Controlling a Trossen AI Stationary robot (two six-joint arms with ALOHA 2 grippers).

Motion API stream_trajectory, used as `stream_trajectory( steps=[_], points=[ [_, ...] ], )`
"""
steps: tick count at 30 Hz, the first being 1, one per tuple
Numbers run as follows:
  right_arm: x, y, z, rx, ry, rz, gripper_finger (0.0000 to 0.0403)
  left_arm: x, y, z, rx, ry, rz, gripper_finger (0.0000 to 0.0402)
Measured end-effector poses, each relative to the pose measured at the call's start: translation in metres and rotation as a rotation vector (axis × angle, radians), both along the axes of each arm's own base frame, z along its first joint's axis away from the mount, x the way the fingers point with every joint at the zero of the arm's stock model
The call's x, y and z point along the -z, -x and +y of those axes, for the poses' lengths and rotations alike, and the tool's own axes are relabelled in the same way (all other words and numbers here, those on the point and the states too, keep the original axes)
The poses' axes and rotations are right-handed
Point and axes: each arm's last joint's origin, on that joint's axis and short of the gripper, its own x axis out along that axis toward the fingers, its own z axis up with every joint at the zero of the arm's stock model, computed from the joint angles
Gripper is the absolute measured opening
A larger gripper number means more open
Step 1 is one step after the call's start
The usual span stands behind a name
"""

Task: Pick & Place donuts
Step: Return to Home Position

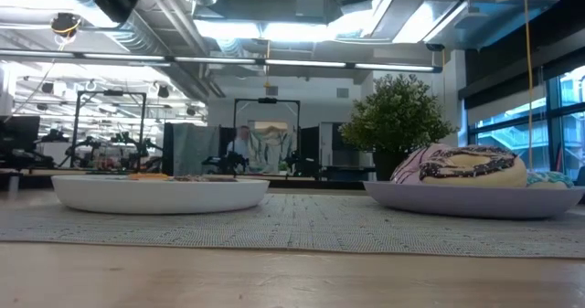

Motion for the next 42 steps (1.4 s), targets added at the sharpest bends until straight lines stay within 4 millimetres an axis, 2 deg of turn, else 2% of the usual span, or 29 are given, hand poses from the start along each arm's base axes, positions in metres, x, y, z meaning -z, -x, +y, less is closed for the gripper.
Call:
stream_trajectory(
  steps=[7,16,19,26,30,38,42],
  points=[
    [0.04,0.026,-0.024,-0.093,-0.163,-0.226,0.0199,-0.013,0.006,0.015,0.06,0.0,-0.098,0.0192],
    [0.06,0.066,-0.063,-0.137,-0.207,-0.44,0.0199,-0.022,0.009,0.037,0.002,-0.067,-0.172,0.0193],
    [0.068,0.074,-0.069,-0.169,-0.226,-0.525,0.0199,-0.024,0.008,0.041,0.009,-0.064,-0.199,0.0191],
    [0.081,0.083,-0.078,-0.207,-0.246,-0.59,0.0199,-0.024,0.002,0.044,-0.008,-0.109,-0.222,0.0195],
    [0.082,0.088,-0.083,-0.183,-0.206,-0.653,0.0199,-0.005,0.003,0.047,-0.004,-0.091,-0.246,0.0195],
    [0.082,0.094,-0.092,-0.138,-0.191,-0.66,0.0199,0.043,0.032,0.065,-0.097,-0.014,-0.39,0.0196],
    [0.085,0.092,-0.094,-0.09,-0.169,-0.623,0.0199,0.05,0.033,0.07,-0.125,-0.024,-0.312,0.0192]
  ],
)
